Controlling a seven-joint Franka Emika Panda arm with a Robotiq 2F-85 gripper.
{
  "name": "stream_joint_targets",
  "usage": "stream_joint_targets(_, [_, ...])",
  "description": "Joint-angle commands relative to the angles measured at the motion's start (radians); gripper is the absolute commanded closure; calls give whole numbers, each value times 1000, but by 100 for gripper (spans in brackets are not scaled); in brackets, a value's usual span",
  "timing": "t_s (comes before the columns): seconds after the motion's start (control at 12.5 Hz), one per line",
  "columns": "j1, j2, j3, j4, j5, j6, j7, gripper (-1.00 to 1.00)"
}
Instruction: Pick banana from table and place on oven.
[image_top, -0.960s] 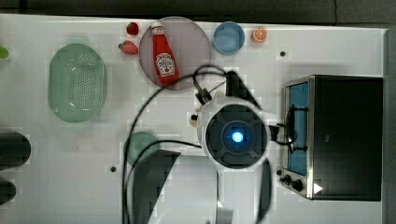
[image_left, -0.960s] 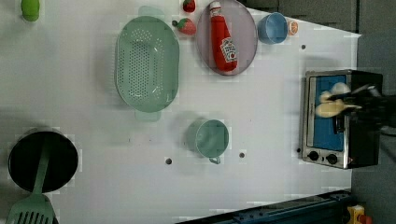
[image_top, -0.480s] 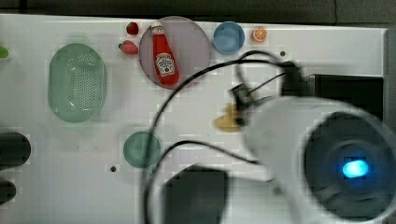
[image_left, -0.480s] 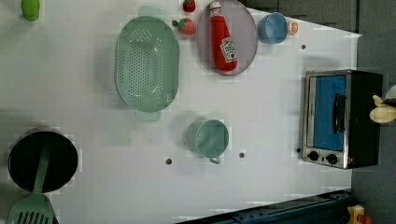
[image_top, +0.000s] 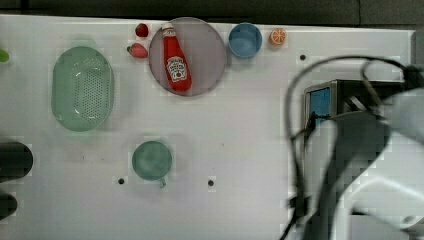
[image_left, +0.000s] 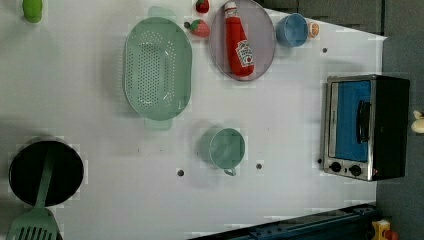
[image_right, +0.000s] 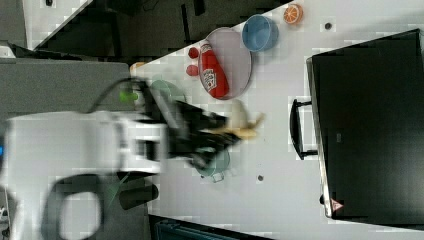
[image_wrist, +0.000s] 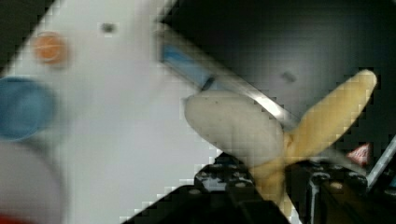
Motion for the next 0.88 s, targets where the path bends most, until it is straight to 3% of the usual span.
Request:
stream_joint_targets(0.08, [-22, 19, -76, -2, 7, 116, -257, 48])
stream_joint_targets(0.24, [-25, 82, -135, -4, 18, 175, -340, 48])
stream_joint_targets(0.48, [-43, 173, -179, -7, 159, 190, -423, 48])
stream_joint_targets(0.64, [-55, 212, -189, -7, 191, 224, -452, 48])
stream_joint_targets(0.72, [-59, 225, -189, -9, 191, 235, -453, 39])
stream_joint_targets(0.88, [-59, 236, -189, -21, 191, 243, -453, -4])
